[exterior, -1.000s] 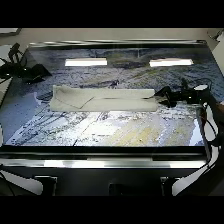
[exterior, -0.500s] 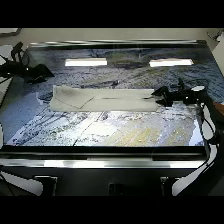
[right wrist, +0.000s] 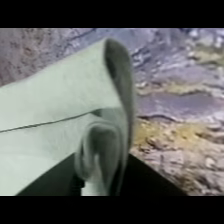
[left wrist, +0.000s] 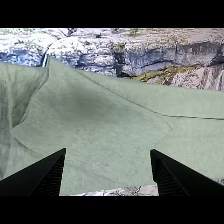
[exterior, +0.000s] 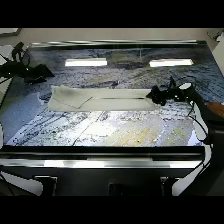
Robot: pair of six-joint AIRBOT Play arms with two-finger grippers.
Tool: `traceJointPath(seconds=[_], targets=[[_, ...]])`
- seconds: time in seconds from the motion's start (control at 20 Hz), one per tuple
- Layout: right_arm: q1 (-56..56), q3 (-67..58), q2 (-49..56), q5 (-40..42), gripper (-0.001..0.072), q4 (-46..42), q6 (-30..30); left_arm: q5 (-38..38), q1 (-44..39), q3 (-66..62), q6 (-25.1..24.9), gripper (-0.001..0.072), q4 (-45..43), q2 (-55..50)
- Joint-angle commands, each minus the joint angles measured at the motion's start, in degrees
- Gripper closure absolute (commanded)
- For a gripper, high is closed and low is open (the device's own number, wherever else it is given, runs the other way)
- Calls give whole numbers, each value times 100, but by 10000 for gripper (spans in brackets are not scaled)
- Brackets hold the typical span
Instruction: Fold the clothes and pants, and hang the long-sleeved shirts on hangers.
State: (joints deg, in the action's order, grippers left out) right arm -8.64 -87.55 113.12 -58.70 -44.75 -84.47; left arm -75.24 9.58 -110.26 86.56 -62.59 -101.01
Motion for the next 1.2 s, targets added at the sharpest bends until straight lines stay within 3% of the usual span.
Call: traceJointPath(seconds=[0.0,0.05,0.1,0.35,0.45,0.7,1.15], targets=[[116,0,-7,109,573,-505,-256,2,-2,-4,-22,94,-4,0],[114,-4,-31,120,660,-516,-254,2,-2,-4,-22,94,-4,2],[105,-4,-68,125,677,-520,-254,0,-2,-4,-20,95,-4,2],[105,-4,-492,4,679,-811,-273,2,-17,-4,-15,118,2,0],[103,-4,-743,-92,679,-1049,-455,4,-105,-4,0,355,2,-7],[103,-7,-1340,-400,679,-1716,-929,4,-737,-2,46,684,7,-90],[-330,-79,-2363,-831,680,-2177,-1650,251,-1888,-2,741,681,24,-101]])
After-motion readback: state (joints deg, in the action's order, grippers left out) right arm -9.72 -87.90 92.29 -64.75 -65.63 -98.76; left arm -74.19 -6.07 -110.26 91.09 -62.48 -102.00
